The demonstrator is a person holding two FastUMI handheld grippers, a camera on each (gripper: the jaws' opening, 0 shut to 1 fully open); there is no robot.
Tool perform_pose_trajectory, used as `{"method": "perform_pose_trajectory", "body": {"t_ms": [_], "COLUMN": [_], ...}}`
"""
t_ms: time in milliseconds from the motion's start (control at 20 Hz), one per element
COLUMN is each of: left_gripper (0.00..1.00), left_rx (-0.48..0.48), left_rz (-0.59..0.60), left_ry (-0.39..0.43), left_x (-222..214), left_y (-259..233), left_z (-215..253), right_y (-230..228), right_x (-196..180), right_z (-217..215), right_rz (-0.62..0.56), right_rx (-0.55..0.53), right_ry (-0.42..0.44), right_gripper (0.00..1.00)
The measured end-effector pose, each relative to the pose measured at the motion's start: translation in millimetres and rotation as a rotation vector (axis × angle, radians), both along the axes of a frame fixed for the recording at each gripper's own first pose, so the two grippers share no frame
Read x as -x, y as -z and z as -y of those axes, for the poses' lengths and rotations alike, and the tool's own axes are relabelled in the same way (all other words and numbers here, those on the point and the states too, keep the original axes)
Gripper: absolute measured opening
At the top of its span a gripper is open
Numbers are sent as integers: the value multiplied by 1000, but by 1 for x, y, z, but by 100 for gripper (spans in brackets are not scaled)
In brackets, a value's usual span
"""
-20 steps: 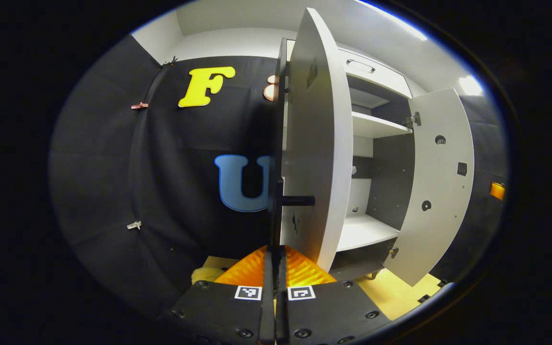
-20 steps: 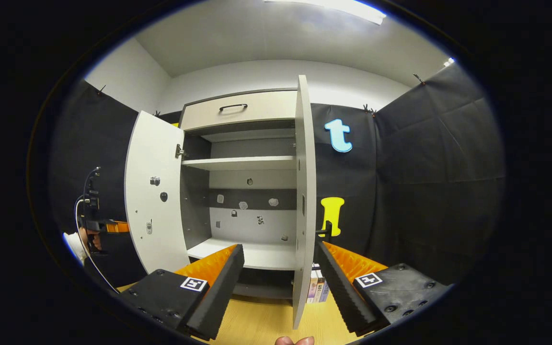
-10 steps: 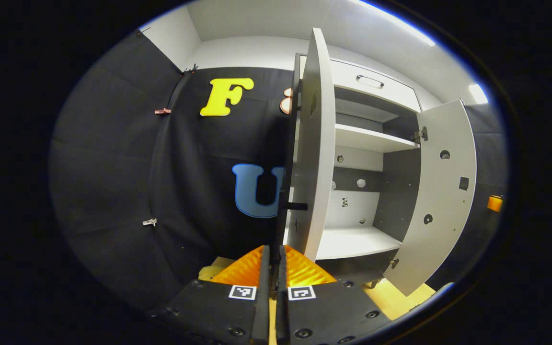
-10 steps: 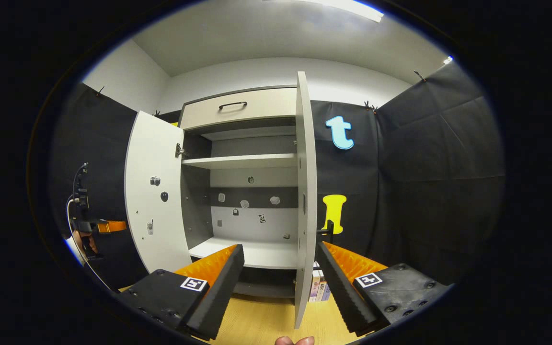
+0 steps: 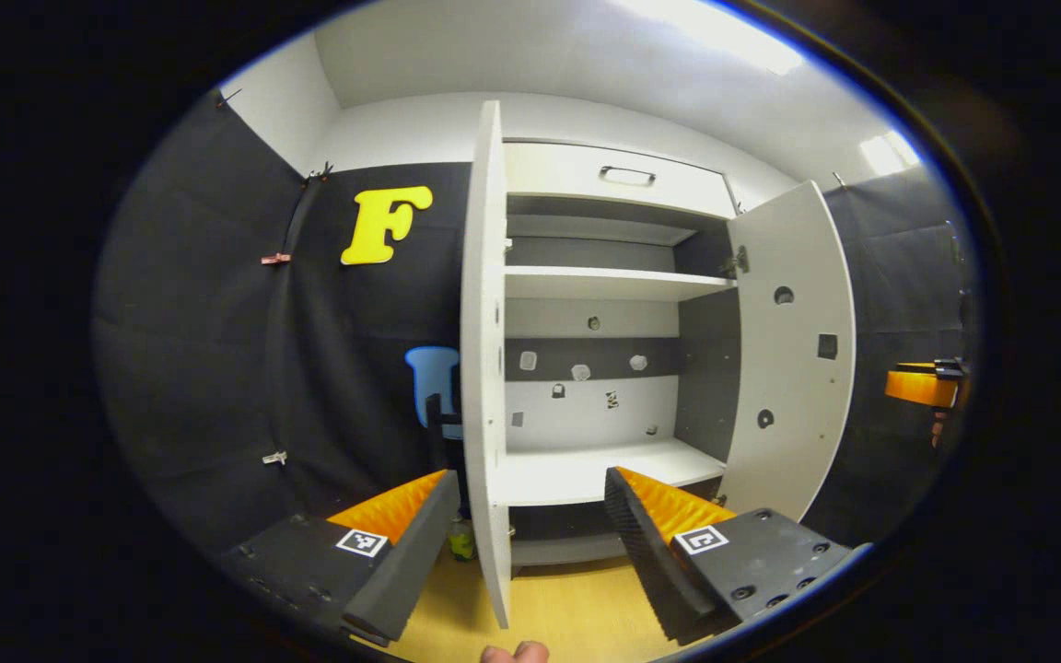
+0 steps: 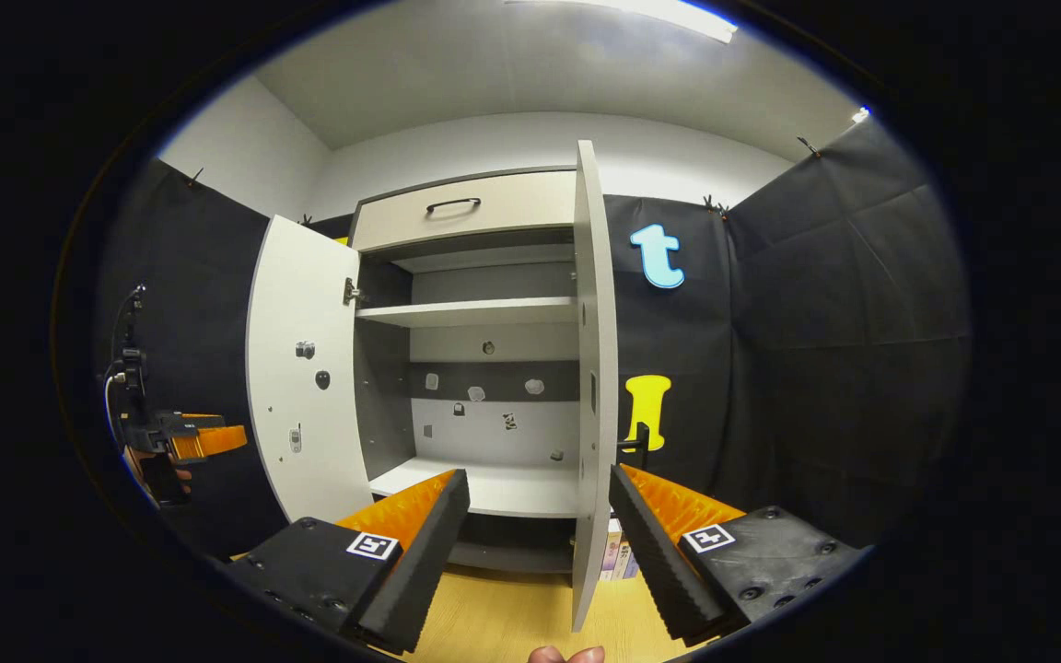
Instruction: Open the right door of the double-door shoe cabinet with the right hand, and open the left door with the left hand.
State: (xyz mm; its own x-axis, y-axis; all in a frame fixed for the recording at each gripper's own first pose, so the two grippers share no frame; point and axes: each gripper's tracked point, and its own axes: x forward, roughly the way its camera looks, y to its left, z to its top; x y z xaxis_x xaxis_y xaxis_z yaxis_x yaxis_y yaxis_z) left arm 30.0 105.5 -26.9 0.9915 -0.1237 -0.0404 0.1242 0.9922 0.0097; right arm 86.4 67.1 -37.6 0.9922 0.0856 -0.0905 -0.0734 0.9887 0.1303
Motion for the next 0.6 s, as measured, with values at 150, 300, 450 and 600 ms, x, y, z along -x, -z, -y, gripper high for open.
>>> {"method": "perform_pose_trajectory", "body": {"t_ms": [150, 300, 450, 600], "left_gripper": [98, 98, 98, 98], "left_rx": [5, -9, -11, 33], "left_rz": [16, 41, 41, 9], "left_ry": [18, 13, 19, 7], "left_x": [9, 16, 23, 19], "left_y": [-8, -21, -22, -14], "left_z": [25, 44, 60, 75], "right_y": [0, -1, -1, 1], "right_x": [1, -1, -3, -4], "right_z": [-3, -7, -10, -14], "right_rz": [-1, 4, 4, -1], "right_rx": [-7, -7, -12, -28], "right_ry": [-5, -10, -14, -16], "right_gripper": [96, 96, 96, 96]}}
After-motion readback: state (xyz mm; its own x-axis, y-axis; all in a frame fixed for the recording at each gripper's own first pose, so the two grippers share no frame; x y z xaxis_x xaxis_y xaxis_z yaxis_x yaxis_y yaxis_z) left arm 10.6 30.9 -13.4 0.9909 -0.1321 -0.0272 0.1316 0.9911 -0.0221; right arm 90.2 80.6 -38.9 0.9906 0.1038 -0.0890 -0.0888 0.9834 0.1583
